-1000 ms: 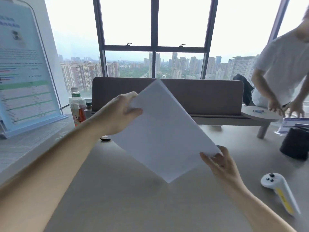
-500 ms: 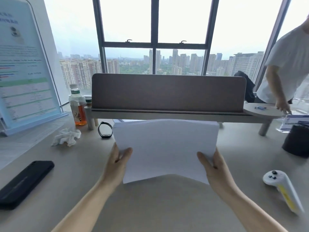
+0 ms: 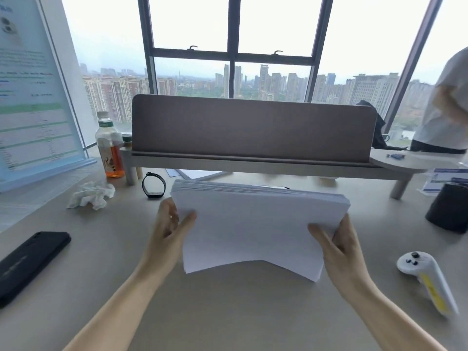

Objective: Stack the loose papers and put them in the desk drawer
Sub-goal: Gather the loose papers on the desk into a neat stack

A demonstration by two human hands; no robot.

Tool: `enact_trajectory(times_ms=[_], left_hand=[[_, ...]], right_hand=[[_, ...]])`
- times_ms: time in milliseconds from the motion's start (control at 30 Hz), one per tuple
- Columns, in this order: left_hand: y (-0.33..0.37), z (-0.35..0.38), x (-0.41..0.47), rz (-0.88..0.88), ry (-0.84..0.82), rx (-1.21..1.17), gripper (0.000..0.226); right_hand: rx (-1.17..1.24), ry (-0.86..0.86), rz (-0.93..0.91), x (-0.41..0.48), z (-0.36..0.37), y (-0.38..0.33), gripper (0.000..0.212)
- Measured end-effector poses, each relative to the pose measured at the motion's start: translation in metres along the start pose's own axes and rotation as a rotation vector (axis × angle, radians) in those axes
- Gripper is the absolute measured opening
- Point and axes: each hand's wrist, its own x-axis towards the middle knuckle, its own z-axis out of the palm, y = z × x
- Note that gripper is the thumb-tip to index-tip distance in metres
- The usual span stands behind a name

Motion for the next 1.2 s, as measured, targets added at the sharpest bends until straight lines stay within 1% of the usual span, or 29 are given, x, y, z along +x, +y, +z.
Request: enact_trajectory(times_ms=[67, 133, 233, 400, 500, 600, 667, 733, 800, 900, 1100, 1200], left_hand=[[0.009, 0.004, 0.008, 0.016, -0.015, -0.056, 0.017], [0.016, 0.008, 0.01, 0.032, -0.054, -0.022, 0.027], [0.019, 0.005, 0.012, 0.057, -0.053, 0.009, 0.029], [0.005, 0.006, 0.001, -0.072, -0.059, -0.018, 0.033], [0.006, 0.014, -0.003, -0.059, -0.083, 0.021, 0.035], [0.009, 0.016, -0.004, -0.014, -0.054, 0.068, 0.035], [0.007, 0.014, -0.007, -0.024, -0.024, 0.088, 0.035], [0.005, 0.012, -0.012, -0.046, -0.011, 0.113, 0.037], [0.003, 0.013, -0.013, -0.062, 0.005, 0.123, 0.041], [0.005, 0.017, -0.013, -0.069, -0.007, 0.135, 0.041], [0.01, 0.015, -0.008, -0.052, -0.046, 0.143, 0.036], [0.008, 0.015, -0.007, -0.025, -0.026, 0.12, 0.04]], right_hand=[[0.01, 0.002, -0.014, 0.0, 0.002, -0.002, 0.042], [0.011, 0.006, -0.01, 0.0, 0.004, -0.003, 0.039], [0.011, 0.006, -0.005, 0.001, 0.003, -0.004, 0.041], [0.052, -0.035, 0.042, -0.005, 0.003, 0.005, 0.04], [0.017, 0.013, 0.027, -0.007, 0.012, 0.003, 0.037], [-0.031, 0.04, 0.017, -0.005, 0.015, 0.0, 0.045], [-0.053, 0.026, 0.044, -0.007, 0.01, 0.004, 0.053], [-0.058, -0.005, 0.053, -0.012, 0.008, 0.004, 0.056], [-0.048, -0.007, 0.046, -0.016, 0.009, 0.006, 0.051], [-0.047, 0.019, 0.051, -0.018, 0.014, 0.009, 0.04], [-0.07, 0.064, 0.037, -0.01, 0.014, 0.005, 0.032], [-0.057, 0.057, 0.031, -0.005, 0.014, 0.007, 0.034]])
